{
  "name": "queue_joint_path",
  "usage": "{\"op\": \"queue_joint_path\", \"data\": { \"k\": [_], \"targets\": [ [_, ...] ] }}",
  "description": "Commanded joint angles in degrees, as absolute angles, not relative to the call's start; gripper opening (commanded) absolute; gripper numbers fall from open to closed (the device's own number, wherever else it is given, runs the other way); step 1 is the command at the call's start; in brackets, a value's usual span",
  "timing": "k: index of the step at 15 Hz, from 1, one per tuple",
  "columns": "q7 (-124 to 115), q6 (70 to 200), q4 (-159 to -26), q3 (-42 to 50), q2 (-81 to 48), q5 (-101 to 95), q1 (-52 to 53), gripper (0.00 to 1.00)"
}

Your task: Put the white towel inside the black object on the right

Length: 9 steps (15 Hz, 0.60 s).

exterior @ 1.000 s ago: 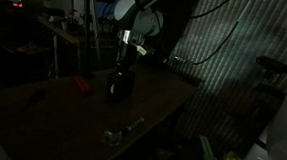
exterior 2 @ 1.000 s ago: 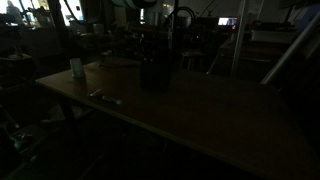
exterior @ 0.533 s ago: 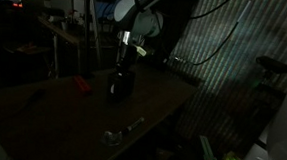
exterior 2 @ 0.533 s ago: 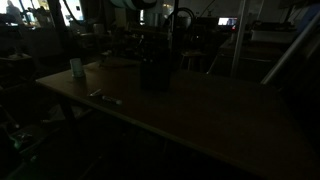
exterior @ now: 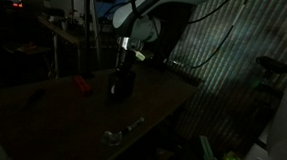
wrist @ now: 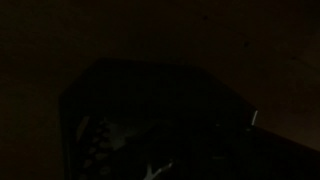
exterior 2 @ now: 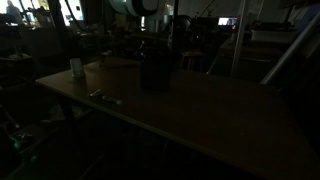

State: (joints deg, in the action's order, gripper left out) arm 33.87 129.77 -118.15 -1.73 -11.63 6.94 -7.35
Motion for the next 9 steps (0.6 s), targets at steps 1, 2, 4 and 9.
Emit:
{"op": "queue_joint_path", "data": {
  "k": [1,2,4,9],
  "targets": [
    [33.5,129.1,-115.2,-1.3,-14.5,7.0,-6.9,0.01],
    [33.6,128.6,-114.3,-1.4,-15.1,7.0,-6.9,0.01],
    [34.0,127.7,-112.8,-1.6,-16.6,7.4,-7.2,0.01],
    [35.6,122.5,-108.3,-2.2,-19.4,9.3,-8.0,0.01]
  ]
}}
